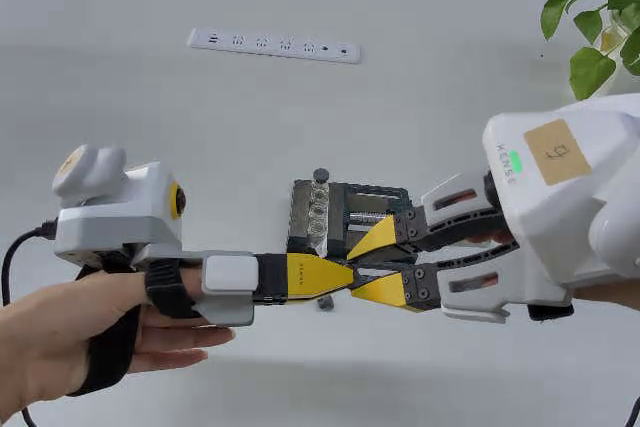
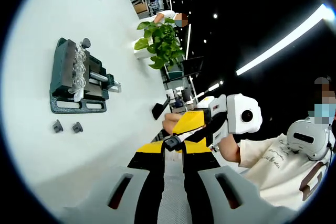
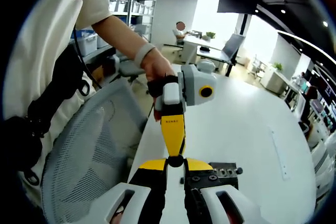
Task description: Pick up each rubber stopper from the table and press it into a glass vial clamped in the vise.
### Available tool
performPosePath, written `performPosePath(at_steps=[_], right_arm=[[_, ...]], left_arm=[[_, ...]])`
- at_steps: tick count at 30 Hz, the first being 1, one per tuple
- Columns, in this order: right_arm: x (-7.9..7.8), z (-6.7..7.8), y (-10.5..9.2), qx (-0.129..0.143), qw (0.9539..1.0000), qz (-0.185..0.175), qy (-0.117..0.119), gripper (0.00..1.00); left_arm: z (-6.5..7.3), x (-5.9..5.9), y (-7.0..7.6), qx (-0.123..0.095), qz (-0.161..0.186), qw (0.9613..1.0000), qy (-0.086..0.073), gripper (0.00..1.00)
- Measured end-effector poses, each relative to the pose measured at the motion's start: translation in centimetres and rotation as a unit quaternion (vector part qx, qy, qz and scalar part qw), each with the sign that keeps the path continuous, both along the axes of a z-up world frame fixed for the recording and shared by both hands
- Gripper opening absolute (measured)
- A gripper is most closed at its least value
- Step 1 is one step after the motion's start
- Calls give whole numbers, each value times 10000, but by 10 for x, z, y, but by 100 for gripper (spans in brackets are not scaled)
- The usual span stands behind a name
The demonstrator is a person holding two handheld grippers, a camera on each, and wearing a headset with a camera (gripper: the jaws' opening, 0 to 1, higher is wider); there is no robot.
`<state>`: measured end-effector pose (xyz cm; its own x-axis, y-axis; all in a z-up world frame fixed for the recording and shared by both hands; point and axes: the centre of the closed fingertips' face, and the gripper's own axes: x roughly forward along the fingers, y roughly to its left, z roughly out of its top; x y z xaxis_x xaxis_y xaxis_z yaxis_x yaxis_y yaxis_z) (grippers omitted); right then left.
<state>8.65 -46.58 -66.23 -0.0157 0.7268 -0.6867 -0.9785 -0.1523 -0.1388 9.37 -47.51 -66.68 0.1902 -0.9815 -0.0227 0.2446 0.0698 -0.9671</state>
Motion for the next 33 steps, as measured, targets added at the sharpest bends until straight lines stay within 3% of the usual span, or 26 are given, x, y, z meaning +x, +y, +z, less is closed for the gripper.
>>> performPosePath(at_steps=[22, 28, 31, 33], right_arm=[[0, 2, 1, 1, 10000, 51, -64, 6], [0, -1, 0, -70, 10000, 61, -32, 6], [-1, -2, 0, -97, 9999, 68, 0, 6], [-1, -2, 0, -100, 9999, 70, 20, 6]], left_arm=[[1, 0, 1, -98, 102, 9999, 36, 9], [0, 0, 0, -64, 129, 9999, -24, 9], [-1, 1, 0, -29, 153, 9997, -161, 9], [-1, 0, 0, -23, 144, 9998, -166, 10]])
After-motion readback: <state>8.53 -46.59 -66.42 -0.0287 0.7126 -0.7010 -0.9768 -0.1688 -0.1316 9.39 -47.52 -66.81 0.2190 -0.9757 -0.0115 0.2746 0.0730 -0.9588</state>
